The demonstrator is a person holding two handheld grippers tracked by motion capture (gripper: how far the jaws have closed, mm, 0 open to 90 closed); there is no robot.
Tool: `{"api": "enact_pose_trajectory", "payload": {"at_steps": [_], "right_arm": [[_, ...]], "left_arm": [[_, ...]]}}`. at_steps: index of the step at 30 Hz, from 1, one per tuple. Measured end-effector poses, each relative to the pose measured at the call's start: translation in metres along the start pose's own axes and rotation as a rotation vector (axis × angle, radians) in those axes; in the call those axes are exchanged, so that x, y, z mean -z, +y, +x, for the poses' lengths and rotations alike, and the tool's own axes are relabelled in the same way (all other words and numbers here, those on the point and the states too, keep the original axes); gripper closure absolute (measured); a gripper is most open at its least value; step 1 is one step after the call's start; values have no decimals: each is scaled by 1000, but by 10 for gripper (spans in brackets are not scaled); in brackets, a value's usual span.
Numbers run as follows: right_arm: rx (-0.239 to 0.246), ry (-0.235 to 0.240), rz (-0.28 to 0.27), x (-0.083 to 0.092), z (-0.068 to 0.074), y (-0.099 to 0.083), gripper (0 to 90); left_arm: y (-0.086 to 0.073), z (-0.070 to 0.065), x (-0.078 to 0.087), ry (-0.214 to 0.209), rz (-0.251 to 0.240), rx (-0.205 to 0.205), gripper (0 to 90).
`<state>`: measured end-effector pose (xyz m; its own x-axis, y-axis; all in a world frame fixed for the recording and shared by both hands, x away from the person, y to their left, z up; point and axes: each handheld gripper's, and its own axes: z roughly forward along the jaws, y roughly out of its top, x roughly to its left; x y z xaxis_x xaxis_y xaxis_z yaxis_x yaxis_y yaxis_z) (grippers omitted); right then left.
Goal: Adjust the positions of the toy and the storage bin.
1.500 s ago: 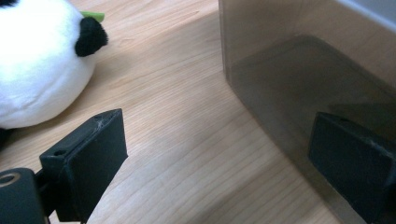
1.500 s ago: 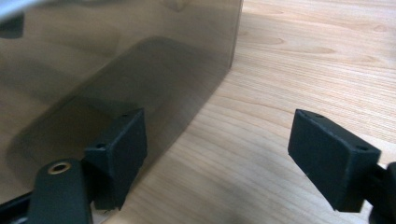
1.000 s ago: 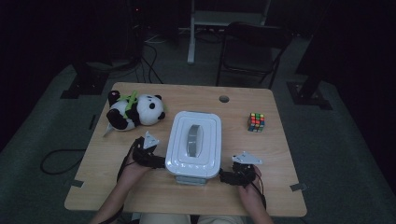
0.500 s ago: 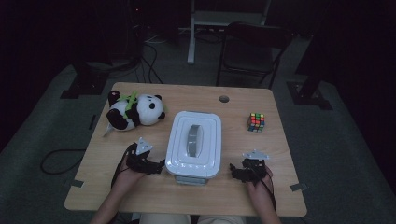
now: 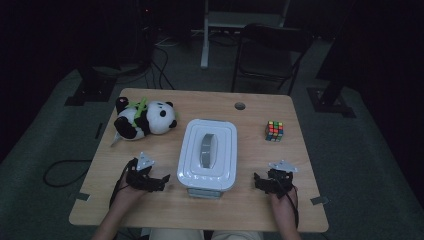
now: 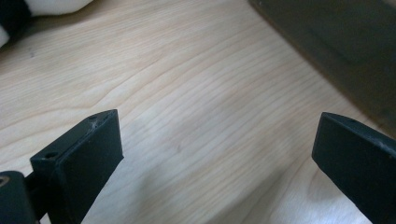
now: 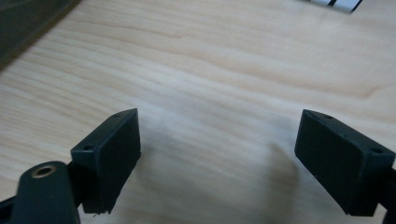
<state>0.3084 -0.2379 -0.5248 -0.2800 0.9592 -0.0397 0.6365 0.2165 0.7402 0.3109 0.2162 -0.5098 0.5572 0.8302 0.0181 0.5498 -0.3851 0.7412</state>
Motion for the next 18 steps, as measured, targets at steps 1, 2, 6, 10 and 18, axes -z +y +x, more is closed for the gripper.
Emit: {"api": "enact_pose_trajectory", "payload": {"at_steps": [1, 2, 6, 10, 18], "right_arm": [[9, -5, 0, 0, -2, 1, 144], [10, -14, -9, 0, -4, 2, 148], [7, -29, -67, 4, -15, 13, 150], [8, -26, -87, 7, -22, 25, 201], [-68, 45, -111, 1, -41, 51, 131]], "left_arm": [[-2, 1, 1, -1, -2, 4, 25], [-4, 2, 2, -2, -3, 8, 25], [-9, 5, 4, -2, -6, 34, 25], [-12, 6, 4, -19, -10, 45, 25], [-16, 8, 1, -5, 24, 34, 25]]}}
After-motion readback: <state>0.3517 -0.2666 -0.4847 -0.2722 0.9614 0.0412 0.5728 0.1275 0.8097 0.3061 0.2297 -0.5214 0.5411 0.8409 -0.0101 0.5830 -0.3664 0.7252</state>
